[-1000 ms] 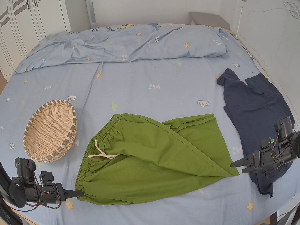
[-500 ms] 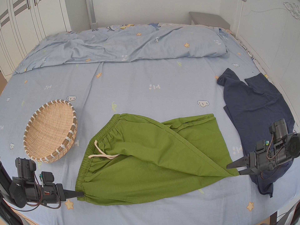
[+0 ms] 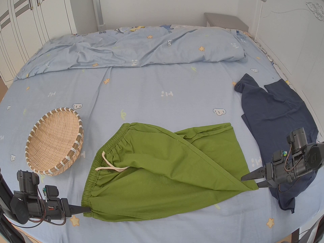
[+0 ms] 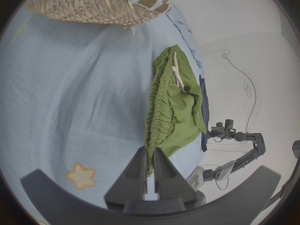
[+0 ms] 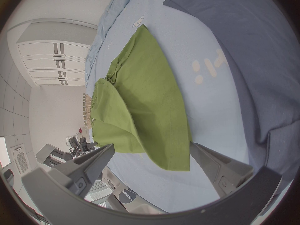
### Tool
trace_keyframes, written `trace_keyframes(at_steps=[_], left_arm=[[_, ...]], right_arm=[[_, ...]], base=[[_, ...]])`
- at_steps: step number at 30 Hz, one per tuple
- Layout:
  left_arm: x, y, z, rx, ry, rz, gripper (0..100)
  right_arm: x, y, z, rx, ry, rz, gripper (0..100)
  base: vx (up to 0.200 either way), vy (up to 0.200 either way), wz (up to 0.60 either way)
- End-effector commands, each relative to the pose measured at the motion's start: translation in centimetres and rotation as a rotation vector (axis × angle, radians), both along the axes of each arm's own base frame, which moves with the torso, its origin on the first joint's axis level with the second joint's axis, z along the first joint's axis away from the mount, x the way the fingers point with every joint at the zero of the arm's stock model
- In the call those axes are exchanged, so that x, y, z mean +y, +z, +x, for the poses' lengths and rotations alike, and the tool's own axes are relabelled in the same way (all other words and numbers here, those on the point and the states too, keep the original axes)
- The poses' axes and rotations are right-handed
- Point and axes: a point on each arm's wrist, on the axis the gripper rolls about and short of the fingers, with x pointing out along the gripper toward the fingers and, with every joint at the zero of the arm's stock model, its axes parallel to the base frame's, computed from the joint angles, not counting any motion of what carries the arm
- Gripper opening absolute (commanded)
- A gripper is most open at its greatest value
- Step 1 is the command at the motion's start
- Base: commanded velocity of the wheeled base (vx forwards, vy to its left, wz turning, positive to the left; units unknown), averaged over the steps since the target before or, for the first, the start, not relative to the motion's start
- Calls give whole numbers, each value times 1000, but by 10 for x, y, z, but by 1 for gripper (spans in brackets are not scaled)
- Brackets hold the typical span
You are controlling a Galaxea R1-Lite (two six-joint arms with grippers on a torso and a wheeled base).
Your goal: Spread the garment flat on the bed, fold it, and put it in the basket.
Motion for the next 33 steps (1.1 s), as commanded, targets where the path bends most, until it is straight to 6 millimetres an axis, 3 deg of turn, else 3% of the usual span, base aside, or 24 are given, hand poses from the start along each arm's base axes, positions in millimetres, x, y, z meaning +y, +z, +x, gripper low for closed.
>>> trace_keyframes(at_steps=[1,3,4,17,21,23,25,27,29,31,33], left_arm=[[0,-1,1,6,1,-1,0],[0,-1,1,6,0,-1,0],[0,-2,1,7,-2,0,0],[0,-2,0,3,-8,6,0],[1,-2,0,2,-2,6,0],[1,-2,0,0,0,6,0],[2,-2,0,2,1,6,0],[2,-2,0,0,5,6,0],[2,-2,0,2,6,6,0],[3,-2,0,2,8,6,0],[3,-2,1,0,8,6,0]], right_arm=[[0,-3,2,10,1,3,100],[0,-3,2,10,1,3,100],[0,-4,2,15,1,3,0],[-1,-11,2,27,2,-2,0],[0,0,9,-18,-3,4,0],[0,12,19,-64,-6,7,0],[2,45,38,-171,-37,30,0],[5,65,51,-219,-54,54,0],[12,102,72,-305,-61,85,0],[15,118,87,-337,-55,92,0],[26,136,120,-361,-35,98,0]], base=[[0,0,0],[0,0,0],[0,0,0],[0,0,0],[0,0,0],[0,0,0],[0,0,0],[0,0,0],[0,0,0],[0,0,0],[0,0,0]])
